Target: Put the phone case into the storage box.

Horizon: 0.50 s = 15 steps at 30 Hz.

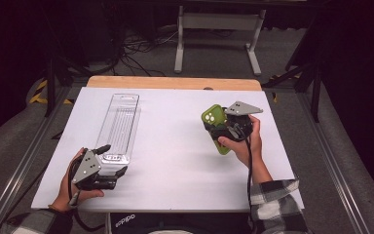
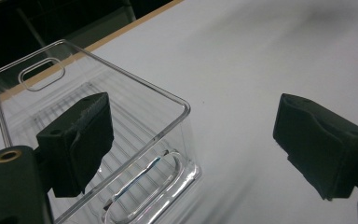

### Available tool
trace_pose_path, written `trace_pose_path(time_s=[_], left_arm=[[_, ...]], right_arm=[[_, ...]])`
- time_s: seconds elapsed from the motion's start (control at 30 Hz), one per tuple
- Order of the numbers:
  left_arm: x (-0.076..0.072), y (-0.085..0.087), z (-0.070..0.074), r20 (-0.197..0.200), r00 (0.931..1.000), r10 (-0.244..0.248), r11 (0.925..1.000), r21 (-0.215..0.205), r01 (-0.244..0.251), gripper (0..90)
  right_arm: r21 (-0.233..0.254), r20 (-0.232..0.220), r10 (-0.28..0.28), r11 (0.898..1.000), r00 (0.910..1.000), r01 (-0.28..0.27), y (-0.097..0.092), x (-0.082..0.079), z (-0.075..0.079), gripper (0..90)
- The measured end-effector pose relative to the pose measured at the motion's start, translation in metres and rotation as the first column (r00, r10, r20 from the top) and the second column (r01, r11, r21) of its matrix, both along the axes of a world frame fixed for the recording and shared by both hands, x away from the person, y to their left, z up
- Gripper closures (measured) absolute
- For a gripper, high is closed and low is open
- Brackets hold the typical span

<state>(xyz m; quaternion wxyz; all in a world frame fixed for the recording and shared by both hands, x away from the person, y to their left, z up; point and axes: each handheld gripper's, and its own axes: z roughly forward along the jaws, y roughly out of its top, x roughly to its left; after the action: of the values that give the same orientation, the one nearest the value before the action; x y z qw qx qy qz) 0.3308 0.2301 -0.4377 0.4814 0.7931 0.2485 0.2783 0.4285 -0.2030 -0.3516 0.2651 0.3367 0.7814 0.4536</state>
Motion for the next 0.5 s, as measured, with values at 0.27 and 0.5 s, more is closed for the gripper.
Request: trace_pose_path(time_s=[0.27,0.5], left_arm=[[0.000,0.000,0.001,0.005,1.0000,0.003,1.0000,-0.002,-0.003,12.6],[0.000,0.000,0.002,0.007,1.0000,0.001,1.0000,0.003,-0.001,12.1]], right_arm=[[0.001,0.026,0.043,0.999,0.9987,-0.043,0.018,-0.011,0.003,16.2],[0.003,0.046,0.096,0.995,0.9943,-0.096,0.037,-0.021,0.001,16.2]])
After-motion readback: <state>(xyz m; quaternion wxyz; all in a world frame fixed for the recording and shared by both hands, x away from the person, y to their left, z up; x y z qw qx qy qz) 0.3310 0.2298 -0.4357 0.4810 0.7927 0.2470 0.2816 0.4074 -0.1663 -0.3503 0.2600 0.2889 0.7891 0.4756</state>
